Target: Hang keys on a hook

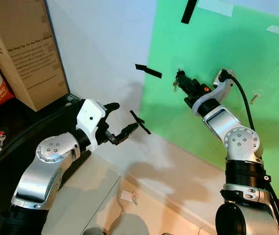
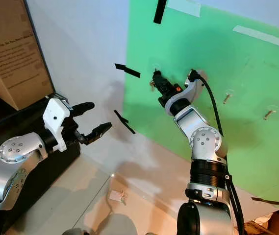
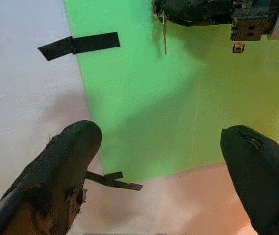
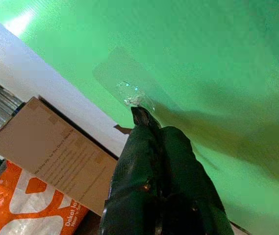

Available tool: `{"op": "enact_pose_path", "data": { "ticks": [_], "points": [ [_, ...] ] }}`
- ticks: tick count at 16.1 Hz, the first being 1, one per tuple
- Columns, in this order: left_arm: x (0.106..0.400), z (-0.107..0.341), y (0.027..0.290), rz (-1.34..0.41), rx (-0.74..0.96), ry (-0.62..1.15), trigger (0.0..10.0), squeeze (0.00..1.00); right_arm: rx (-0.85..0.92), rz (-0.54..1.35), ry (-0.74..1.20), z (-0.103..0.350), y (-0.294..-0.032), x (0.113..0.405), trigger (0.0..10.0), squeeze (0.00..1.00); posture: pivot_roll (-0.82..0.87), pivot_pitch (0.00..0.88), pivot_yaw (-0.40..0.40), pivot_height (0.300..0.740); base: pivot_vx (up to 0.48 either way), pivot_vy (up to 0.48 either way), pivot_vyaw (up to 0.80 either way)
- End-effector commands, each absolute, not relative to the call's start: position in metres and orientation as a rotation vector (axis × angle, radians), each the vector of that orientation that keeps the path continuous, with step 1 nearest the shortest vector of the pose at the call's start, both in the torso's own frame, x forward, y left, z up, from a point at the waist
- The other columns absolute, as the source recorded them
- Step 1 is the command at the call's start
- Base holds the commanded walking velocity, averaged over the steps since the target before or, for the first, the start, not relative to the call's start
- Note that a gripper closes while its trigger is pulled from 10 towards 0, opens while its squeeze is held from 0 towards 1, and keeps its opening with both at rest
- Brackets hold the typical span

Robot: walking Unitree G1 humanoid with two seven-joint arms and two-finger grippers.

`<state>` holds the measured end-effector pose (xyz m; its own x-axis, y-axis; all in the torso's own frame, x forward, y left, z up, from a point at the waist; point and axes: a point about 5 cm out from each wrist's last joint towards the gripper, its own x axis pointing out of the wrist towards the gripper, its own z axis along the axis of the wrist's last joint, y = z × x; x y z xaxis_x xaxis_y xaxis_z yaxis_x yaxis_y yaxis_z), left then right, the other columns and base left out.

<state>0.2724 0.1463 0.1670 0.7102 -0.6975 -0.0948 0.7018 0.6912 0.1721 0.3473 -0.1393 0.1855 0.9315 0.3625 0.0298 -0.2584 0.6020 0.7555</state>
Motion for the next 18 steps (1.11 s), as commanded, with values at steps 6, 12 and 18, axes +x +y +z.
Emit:
{"op": "enact_pose_path", "data": {
  "ticks": [6,12,18],
  "points": [
    [0.273,0.171,0.144,-0.799,0.216,0.016,10.0,0.00,0.839,0.285,0.144,0.179,-0.149,0.350,10.0,0.00,-0.01,0.000,-0.065,0.740,0.000,0.000,0.00],
    [0.273,0.171,0.144,-0.799,0.218,0.013,10.0,0.00,0.907,0.211,0.144,0.174,-0.159,0.349,10.0,0.00,-0.01,0.000,-0.065,0.740,0.000,0.000,0.00],
    [0.272,0.170,0.144,-0.797,0.220,0.016,10.0,0.00,0.819,0.216,0.220,0.160,-0.150,0.342,10.0,0.00,-0.01,0.000,-0.066,0.740,0.000,0.000,0.00]
  ]
}}
